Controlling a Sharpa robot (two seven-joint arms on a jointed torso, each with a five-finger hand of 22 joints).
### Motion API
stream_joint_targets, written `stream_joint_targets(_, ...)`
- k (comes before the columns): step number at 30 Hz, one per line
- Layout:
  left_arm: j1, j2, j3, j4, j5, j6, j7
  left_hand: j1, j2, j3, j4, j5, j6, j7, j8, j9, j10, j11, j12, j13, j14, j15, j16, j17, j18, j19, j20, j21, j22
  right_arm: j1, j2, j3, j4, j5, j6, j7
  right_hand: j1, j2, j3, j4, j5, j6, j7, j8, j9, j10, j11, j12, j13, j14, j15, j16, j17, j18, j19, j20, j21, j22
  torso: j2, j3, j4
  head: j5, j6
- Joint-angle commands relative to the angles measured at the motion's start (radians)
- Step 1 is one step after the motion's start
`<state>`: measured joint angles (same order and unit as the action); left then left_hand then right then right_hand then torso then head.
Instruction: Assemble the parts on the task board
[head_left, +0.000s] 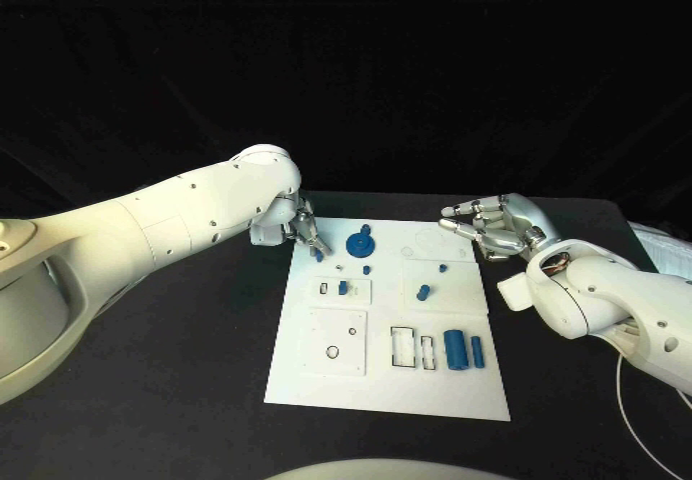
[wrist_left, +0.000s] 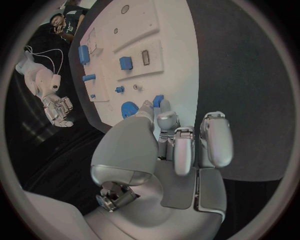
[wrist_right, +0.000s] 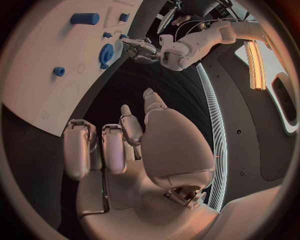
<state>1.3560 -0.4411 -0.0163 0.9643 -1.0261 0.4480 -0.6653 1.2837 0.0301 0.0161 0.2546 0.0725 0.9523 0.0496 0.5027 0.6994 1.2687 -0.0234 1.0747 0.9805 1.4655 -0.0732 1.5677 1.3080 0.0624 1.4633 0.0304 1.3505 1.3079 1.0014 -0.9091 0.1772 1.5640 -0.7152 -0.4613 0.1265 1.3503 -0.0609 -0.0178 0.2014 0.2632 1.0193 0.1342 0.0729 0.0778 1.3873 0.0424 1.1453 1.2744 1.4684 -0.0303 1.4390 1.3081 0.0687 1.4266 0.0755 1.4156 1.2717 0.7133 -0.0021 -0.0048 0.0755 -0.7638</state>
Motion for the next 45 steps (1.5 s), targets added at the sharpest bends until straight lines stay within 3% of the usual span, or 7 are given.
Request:
stream_joint_targets(1,0.000,0.003,0.000,0.000,0.001,0.015,-0.003,0.028,0.007,0.025,-0.009,0.005,-0.002,-0.008,0.006,0.002,0.008,-0.004,0.003,-0.001,0.105,-0.011,0.003,0.263,-0.006,0.007,-0.003,0.005,0.089,-0.001,0.000,0.000,0.003,-0.009,0.010,0.006,0.002,0.008,-0.005,-0.004,-0.007,0.001,-0.002,0.001,0.002,-0.006,0.003,-0.004,0.000,0.065,0.001,-0.005,0.095,-0.004,-0.005,0.002,-0.005,0.000,0.001,0.0001,-0.0009,-0.001,-0.001)
stream_joint_targets(8,-0.003,0.007,0.000,-0.006,0.001,0.029,-0.005,0.125,0.011,0.140,-0.070,0.014,-0.015,-0.015,-0.006,-0.006,0.001,-0.011,-0.009,-0.012,0.105,-0.018,0.003,0.263,-0.006,0.008,-0.010,0.005,0.093,-0.001,-0.002,0.000,0.005,-0.009,0.010,0.007,0.002,0.009,-0.005,-0.004,-0.007,0.001,-0.002,0.001,0.002,-0.006,0.003,-0.003,0.000,0.065,0.001,-0.004,0.095,-0.004,-0.005,0.002,-0.004,0.001,0.000,0.0000,0.0001,-0.003,-0.005)
stream_joint_targets(11,-0.005,0.008,0.000,-0.006,0.001,0.029,-0.006,0.154,-0.005,0.207,-0.096,0.063,-0.024,-0.011,-0.013,-0.010,-0.002,-0.009,-0.019,-0.019,0.105,-0.018,0.003,0.263,-0.007,0.009,-0.012,0.006,0.095,-0.001,-0.002,0.000,0.005,-0.009,0.010,0.007,0.002,0.009,-0.005,-0.004,-0.007,0.001,-0.002,0.001,0.002,-0.006,0.003,-0.003,0.000,0.065,0.001,-0.004,0.095,-0.004,-0.005,0.002,-0.004,0.001,-0.001,0.0001,0.0002,-0.002,-0.007)
stream_joint_targets(15,-0.007,0.006,-0.001,-0.002,0.005,0.018,0.000,0.100,-0.102,0.448,-0.126,0.074,-0.025,-0.002,-0.006,-0.001,0.011,0.004,-0.031,-0.034,0.105,-0.009,0.003,0.263,-0.007,0.010,-0.001,0.004,0.100,-0.001,-0.002,0.000,0.006,-0.009,0.011,0.008,0.002,0.009,-0.005,-0.004,-0.007,0.001,-0.002,0.001,0.002,-0.006,0.003,-0.003,0.000,0.065,0.001,-0.004,0.095,-0.004,-0.005,0.002,-0.004,0.001,-0.001,0.0002,0.0007,-0.001,-0.009)
stream_joint_targets(21,-0.009,-0.005,-0.001,0.013,0.009,-0.024,0.027,0.043,-0.148,0.583,-0.167,0.069,-0.029,0.004,0.013,0.019,0.023,0.004,-0.022,-0.031,0.105,-0.007,0.003,0.263,-0.009,0.015,0.001,0.010,0.110,-0.001,-0.004,0.000,0.007,-0.009,0.010,0.007,0.002,0.009,-0.005,-0.004,-0.007,0.001,-0.002,0.001,0.002,-0.006,0.003,-0.003,0.000,0.065,0.001,-0.004,0.095,-0.004,-0.005,0.002,-0.004,0.001,-0.001,0.0002,0.0013,0.000,-0.009)
stream_joint_targets(29,-0.010,-0.046,-0.001,0.074,0.013,-0.109,0.056,0.020,-0.164,0.635,-0.193,0.067,-0.028,0.005,0.025,0.030,0.029,0.002,-0.017,-0.029,0.105,-0.005,0.003,0.263,-0.011,0.019,0.001,0.020,0.119,-0.001,-0.006,0.000,0.009,-0.009,0.009,0.008,0.002,0.009,-0.005,-0.004,-0.007,0.001,-0.002,0.001,0.002,-0.006,0.003,-0.003,0.000,0.065,0.001,-0.004,0.095,-0.004,-0.005,0.002,-0.004,0.001,-0.001,0.0000,0.0008,0.003,-0.009)
stream_joint_targets(45,-0.015,-0.199,-0.002,0.310,0.028,-0.240,0.066,0.004,-0.183,0.665,-0.211,0.066,-0.020,0.004,0.031,0.034,0.043,0.001,-0.005,-0.020,0.105,-0.005,0.003,0.263,-0.015,0.027,0.000,0.034,0.132,-0.001,-0.011,0.000,0.012,-0.008,0.009,0.010,0.003,0.011,-0.005,-0.004,-0.007,0.001,-0.001,0.001,0.002,-0.006,0.003,-0.003,0.000,0.065,0.001,-0.005,0.095,-0.004,-0.005,0.002,-0.004,0.001,-0.005,0.0028,0.0057,0.007,-0.007)
